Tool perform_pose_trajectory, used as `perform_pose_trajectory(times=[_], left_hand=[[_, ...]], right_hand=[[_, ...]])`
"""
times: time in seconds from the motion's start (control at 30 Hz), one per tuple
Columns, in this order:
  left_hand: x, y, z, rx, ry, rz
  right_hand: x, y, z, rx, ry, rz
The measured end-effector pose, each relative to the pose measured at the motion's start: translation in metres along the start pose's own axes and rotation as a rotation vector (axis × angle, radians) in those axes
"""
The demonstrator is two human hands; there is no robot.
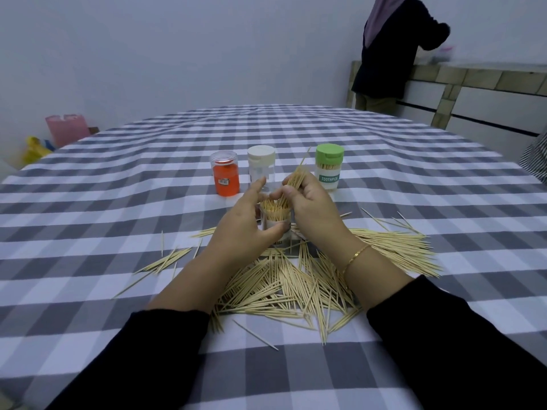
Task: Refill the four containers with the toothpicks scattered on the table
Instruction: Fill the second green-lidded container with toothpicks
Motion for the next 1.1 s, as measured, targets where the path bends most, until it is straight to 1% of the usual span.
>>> perform_pose_trajectory(times=[0.17,0.3,0.43,0.63,0.73,0.8,0.87,1.0,1.1], left_hand=[[0.0002,-0.0005,-0.0014,-0.010,0.006,-0.007],[0.0000,-0.0015,-0.0016,-0.021,-0.004,-0.006],[0.0003,-0.0017,-0.0027,-0.024,-0.005,-0.007],[0.0003,-0.0002,-0.0017,-0.033,-0.002,-0.003],[0.0000,0.0005,-0.0010,-0.039,0.002,0.002],[-0.0003,0.0008,-0.0002,-0.034,0.005,0.006],[-0.0005,0.0010,0.0004,-0.034,0.003,0.008],[-0.0002,0.0005,-0.0002,-0.035,0.004,0.009],[-0.0004,0.0007,-0.0015,-0.029,0.008,0.014]], right_hand=[[0.0012,0.0005,-0.0022,-0.022,0.016,-0.007],[0.0005,0.0019,-0.0028,-0.095,-0.006,-0.026],[-0.0002,0.0030,-0.0039,-0.166,0.007,-0.012],[-0.0019,0.0047,-0.0058,-0.234,0.045,0.040],[-0.0015,0.0077,-0.0066,-0.252,0.087,0.133],[-0.0013,0.0094,-0.0036,-0.265,0.069,0.190],[-0.0024,0.0098,-0.0025,-0.256,0.057,0.213],[-0.0023,0.0056,-0.0060,-0.171,0.070,0.165],[-0.0023,0.0040,0.0013,-0.052,-0.007,0.141]])
Point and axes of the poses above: each hand's wrist, its own x-axis towards the middle knuckle, its own y-axis out of the palm, z = x × y, the point moved 9 cm from there along x, towards the middle knuckle, and after that the axes turned 8 degrees about -z, right-handed, at the moved point
